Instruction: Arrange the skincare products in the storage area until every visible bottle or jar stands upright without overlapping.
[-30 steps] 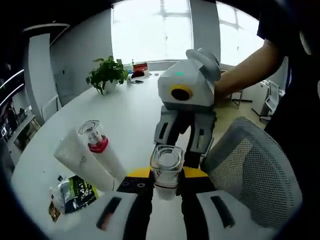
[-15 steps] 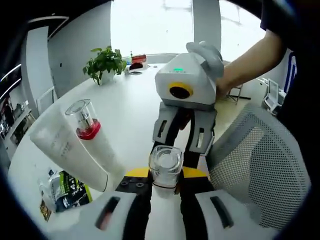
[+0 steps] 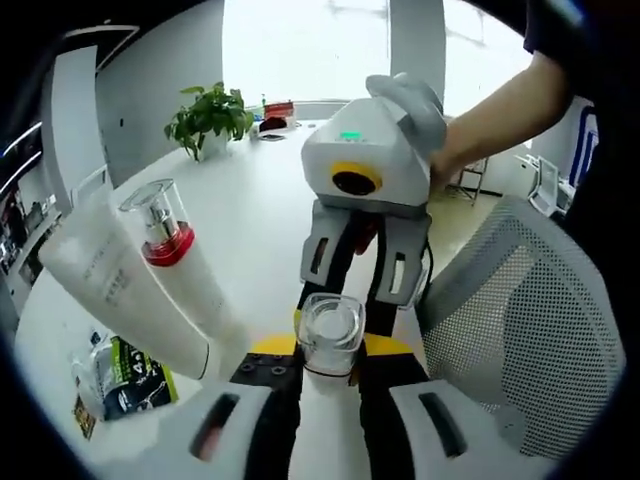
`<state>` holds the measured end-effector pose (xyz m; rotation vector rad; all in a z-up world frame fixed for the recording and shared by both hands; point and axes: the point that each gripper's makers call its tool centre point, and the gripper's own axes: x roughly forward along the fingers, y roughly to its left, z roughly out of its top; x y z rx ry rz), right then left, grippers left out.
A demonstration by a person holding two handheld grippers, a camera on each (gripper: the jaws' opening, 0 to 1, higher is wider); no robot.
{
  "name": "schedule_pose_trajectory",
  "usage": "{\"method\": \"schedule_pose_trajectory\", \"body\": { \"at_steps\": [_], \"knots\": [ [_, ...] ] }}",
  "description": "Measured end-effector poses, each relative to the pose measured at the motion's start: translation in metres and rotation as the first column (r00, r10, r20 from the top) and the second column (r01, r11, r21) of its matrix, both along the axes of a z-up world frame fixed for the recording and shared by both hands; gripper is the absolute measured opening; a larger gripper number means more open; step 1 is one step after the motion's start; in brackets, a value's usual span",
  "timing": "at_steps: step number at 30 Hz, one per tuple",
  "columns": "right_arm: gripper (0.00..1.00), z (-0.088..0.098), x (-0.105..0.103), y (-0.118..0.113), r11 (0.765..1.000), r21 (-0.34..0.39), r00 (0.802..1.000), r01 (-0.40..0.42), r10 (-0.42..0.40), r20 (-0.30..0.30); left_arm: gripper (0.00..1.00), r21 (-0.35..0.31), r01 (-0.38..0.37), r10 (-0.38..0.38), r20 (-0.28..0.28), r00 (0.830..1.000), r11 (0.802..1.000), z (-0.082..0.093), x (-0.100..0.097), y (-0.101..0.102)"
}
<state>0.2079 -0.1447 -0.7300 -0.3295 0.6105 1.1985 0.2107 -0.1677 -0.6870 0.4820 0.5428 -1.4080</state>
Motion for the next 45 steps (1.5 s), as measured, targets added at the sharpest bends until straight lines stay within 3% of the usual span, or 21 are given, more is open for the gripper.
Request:
{"method": "schedule_pose_trajectory", "body": {
  "at_steps": [21, 37, 45],
  "knots": [
    [0.20, -0.001, 0.014, -0.010, 1.000, -0.002, 1.000, -0.004, 0.004, 0.007, 0.20, 0.032, 0.012, -0.014, 0.053, 0.999, 0.999, -0.003, 0.009, -0.007],
    [0.32, -0.004, 0.044, -0.039, 0.991, 0.000, 0.990, 0.134, -0.134, 0.030, 0.20, 0.006, 0.013, -0.013, 0.053, 0.999, 1.000, -0.007, 0.034, -0.024],
    [0.43, -0.005, 0.046, -0.060, 0.977, -0.001, 0.977, 0.213, -0.213, 0.024, 0.20, -0.001, 0.013, -0.013, 0.047, 0.999, 1.000, -0.011, 0.049, -0.030]
  ]
}}
